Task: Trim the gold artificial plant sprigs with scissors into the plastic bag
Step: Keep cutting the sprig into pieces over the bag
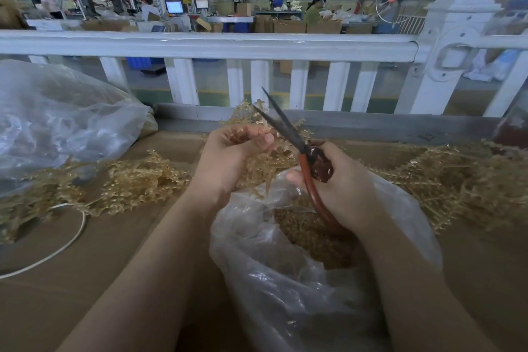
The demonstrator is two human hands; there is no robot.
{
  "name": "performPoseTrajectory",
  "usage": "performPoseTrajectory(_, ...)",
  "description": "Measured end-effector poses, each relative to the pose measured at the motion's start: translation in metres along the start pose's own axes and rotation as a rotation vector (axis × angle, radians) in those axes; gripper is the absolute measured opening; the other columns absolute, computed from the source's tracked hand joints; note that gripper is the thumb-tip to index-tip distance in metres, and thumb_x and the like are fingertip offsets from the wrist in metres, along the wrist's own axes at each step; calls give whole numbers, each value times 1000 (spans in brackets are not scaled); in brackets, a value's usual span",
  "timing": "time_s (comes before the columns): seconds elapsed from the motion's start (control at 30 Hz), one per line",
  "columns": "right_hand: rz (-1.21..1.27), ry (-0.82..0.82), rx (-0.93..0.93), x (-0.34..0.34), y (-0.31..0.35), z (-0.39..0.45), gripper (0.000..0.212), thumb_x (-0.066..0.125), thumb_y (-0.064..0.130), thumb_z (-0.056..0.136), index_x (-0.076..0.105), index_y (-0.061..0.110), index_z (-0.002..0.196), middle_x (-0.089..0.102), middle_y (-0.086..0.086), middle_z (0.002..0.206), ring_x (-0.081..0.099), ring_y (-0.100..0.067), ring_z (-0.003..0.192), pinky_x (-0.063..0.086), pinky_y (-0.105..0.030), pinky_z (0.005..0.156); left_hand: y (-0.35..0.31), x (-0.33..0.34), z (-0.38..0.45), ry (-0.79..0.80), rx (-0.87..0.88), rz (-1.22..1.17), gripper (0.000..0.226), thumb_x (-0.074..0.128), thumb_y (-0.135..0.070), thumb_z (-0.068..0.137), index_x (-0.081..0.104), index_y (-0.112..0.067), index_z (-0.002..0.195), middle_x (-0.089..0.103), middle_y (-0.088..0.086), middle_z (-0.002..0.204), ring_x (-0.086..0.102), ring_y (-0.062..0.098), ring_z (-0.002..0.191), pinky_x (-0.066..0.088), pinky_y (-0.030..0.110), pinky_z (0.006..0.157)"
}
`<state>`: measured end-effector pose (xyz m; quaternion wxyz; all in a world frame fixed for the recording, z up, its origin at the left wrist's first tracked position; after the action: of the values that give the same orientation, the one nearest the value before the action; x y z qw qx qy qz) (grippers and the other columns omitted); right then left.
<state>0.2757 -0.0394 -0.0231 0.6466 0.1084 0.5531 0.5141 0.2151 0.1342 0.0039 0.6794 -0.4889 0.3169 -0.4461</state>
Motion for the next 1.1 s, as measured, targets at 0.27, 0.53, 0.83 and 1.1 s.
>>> performPoseTrajectory(0.27,-132,1,-37,2,-2,1,79,35,107,50,48,49,102,58,27,96,52,10,86,34,-12,64,2,-5,0,-19,11,40,13,69,-4,87,75,-14,80,75,6,84,68,17,84,48,30,80)
performPoseTrajectory(0.53,-207,-30,-50,-1,-3,0,77,38,104,55,54,39,92,62,20,82,57,4,73,38,-15,58,9,1,1,57,13,-24,8,71,-7,84,75,-4,91,77,8,93,70,16,87,52,18,71)
performPoseTrajectory(0.83,-270,-84,-75,-5,-1,-1,74,38,104,57,53,36,83,59,18,68,55,2,60,37,-17,52,8,9,0,99,10,-83,12,67,-5,88,71,-10,78,71,-2,75,65,10,78,51,20,79)
performPoseTrajectory(1.1,-247,-68,-75,-5,0,-2,70,45,98,62,58,37,94,63,21,77,57,3,68,38,-13,56,12,9,-2,91,-41,-116,19,69,-11,87,75,-22,73,72,-2,77,66,11,82,43,31,88)
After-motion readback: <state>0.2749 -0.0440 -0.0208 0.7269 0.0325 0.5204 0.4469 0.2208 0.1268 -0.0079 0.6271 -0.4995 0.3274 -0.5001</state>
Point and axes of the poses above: each hand's wrist, its own z-axis towards the middle knuckle, its own x-axis out of the palm, y = z × x, the point moved 10 cm from there along z, towards the middle knuckle
